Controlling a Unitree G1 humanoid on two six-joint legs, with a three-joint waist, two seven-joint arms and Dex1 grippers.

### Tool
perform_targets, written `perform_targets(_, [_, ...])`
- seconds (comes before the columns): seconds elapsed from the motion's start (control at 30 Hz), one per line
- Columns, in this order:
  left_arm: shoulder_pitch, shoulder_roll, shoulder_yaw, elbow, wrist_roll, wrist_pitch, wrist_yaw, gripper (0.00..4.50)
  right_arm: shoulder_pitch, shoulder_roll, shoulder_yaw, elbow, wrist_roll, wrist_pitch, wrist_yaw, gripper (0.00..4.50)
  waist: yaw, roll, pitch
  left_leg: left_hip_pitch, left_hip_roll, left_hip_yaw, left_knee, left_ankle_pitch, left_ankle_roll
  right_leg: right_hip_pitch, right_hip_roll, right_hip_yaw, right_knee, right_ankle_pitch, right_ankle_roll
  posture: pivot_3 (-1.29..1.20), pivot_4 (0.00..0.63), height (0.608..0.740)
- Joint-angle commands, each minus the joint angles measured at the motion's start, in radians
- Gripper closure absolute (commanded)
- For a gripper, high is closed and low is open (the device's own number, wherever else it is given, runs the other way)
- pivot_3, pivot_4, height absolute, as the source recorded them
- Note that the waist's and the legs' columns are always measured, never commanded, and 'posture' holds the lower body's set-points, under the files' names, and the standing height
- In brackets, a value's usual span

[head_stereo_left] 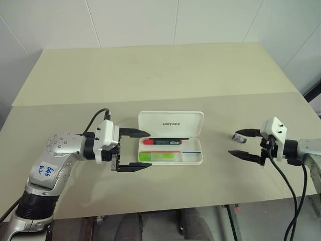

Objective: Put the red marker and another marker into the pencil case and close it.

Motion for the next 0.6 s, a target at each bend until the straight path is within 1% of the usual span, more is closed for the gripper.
perform_targets(0.03, [-0.023,-0.002,-0.008,-0.044,-0.005,0.004,0.02,0.03,-0.053,0.004,0.004,0.082,-0.028,-0.057,0.017,0.0,0.0,0.0,0.0,0.0,0.0,0.0,0.0,0.0,0.0,0.0,0.0,0.0,0.0,0.0,0.0,0.0,0.15,0.74])
perform_targets(0.3, [-0.044,0.0,0.0,-0.057,-0.028,0.044,0.047,0.03,-0.158,0.038,0.042,0.309,-0.091,-0.135,0.032,0.0,0.001,0.0,0.0,-0.001,0.0,0.001,0.001,0.0,0.0,0.0,0.0,0.001,-0.001,0.0,0.001,0.0,0.15,0.74])
perform_targets(0.43, [-0.06,0.001,0.004,-0.069,-0.031,0.057,0.057,0.03,-0.185,0.055,0.059,0.418,-0.125,-0.179,0.041,0.0,0.001,0.0,0.0,0.0,0.0,0.001,0.0,0.0,0.0,0.0,0.0,0.001,-0.001,0.003,0.006,0.0,0.15,0.74])
perform_targets(0.47, [-0.064,0.001,0.005,-0.07,-0.032,0.059,0.058,0.0,-0.19,0.058,0.06,0.446,-0.134,-0.19,0.04,0.42,0.001,0.0,0.0,0.0,0.0,0.001,0.0,0.0,0.0,0.0,0.0,0.001,-0.001,0.003,0.006,0.0,0.15,0.74])
perform_targets(0.5, [-0.069,0.001,0.007,-0.071,-0.032,0.06,0.06,0.0,-0.195,0.06,0.06,0.473,-0.14,-0.199,0.041,0.61,0.0,0.0,0.0,0.0,0.0,0.001,0.0,0.0,0.0,0.0,0.0,0.001,-0.001,0.003,0.006,0.0,0.15,0.74])
perform_targets(0.6, [-0.076,0.001,0.008,-0.071,-0.03,0.059,0.062,0.0,-0.211,0.061,0.062,0.531,-0.153,-0.228,0.044,1.69,0.0,0.0,0.0,0.0,0.0,0.001,0.002,0.0,0.0,0.002,0.0,0.001,-0.001,0.003,0.005,0.0,0.15,0.74])
